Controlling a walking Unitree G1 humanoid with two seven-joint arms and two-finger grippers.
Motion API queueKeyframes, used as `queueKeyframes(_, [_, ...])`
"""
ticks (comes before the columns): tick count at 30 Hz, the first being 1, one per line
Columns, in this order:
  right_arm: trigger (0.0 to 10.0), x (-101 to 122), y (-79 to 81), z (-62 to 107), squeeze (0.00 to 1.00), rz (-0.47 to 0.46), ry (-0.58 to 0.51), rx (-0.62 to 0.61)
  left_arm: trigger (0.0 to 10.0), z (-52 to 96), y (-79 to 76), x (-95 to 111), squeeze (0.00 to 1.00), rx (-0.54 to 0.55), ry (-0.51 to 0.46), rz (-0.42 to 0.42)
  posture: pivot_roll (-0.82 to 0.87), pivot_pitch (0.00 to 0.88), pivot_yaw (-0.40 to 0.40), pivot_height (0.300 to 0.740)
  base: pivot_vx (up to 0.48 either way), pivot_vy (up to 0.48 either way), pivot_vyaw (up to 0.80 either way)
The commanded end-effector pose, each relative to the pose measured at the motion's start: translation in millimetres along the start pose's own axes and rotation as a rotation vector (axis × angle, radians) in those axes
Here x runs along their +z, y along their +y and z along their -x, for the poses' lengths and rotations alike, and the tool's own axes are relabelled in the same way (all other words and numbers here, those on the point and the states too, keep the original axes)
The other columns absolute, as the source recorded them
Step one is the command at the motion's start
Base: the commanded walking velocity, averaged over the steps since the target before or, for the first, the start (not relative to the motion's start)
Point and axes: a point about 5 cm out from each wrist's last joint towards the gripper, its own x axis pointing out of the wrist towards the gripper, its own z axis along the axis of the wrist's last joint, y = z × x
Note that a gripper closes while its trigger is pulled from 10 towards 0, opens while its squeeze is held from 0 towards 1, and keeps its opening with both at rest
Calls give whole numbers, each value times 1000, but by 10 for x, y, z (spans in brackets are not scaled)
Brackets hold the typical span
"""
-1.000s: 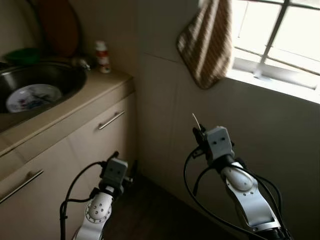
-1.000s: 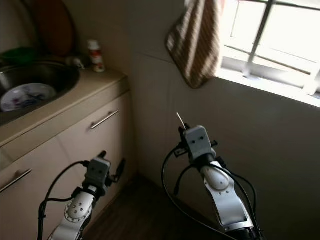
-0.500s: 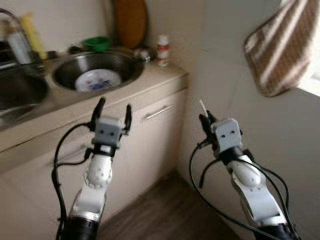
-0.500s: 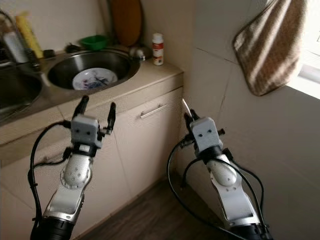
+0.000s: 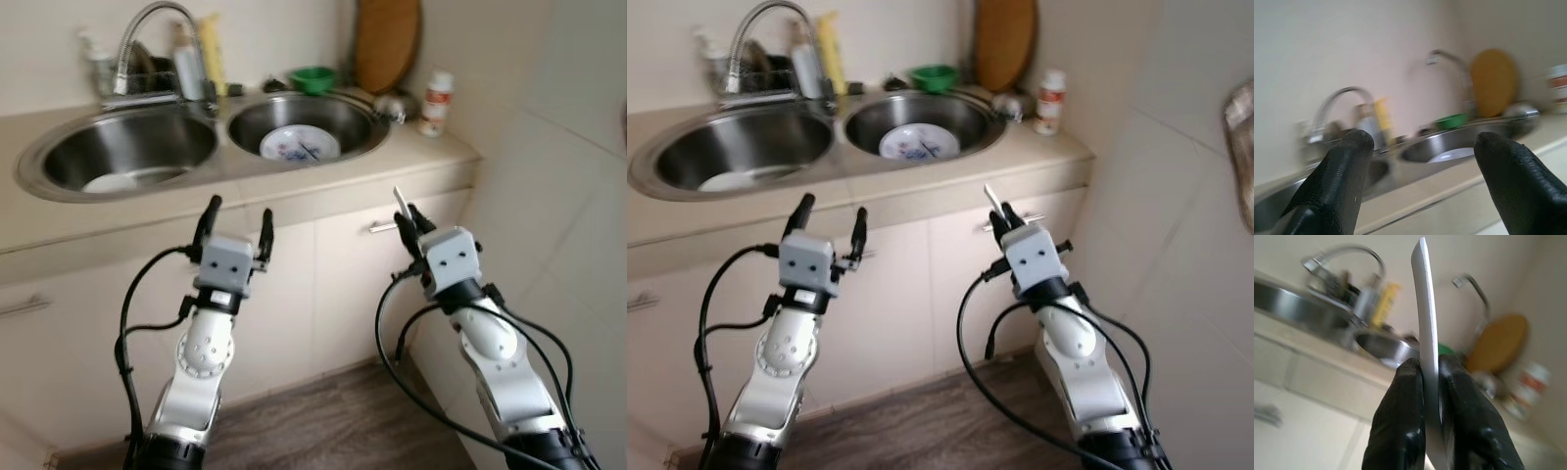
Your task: Kitchen organization
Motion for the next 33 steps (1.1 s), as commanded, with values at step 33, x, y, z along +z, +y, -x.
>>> queueKeyframes(33, [0, 246, -46, -363, 0, -64, -178, -68, 10000, -107, 55, 149, 0, 16, -51, -5, 28, 0, -26, 740, 359, 0, 209])
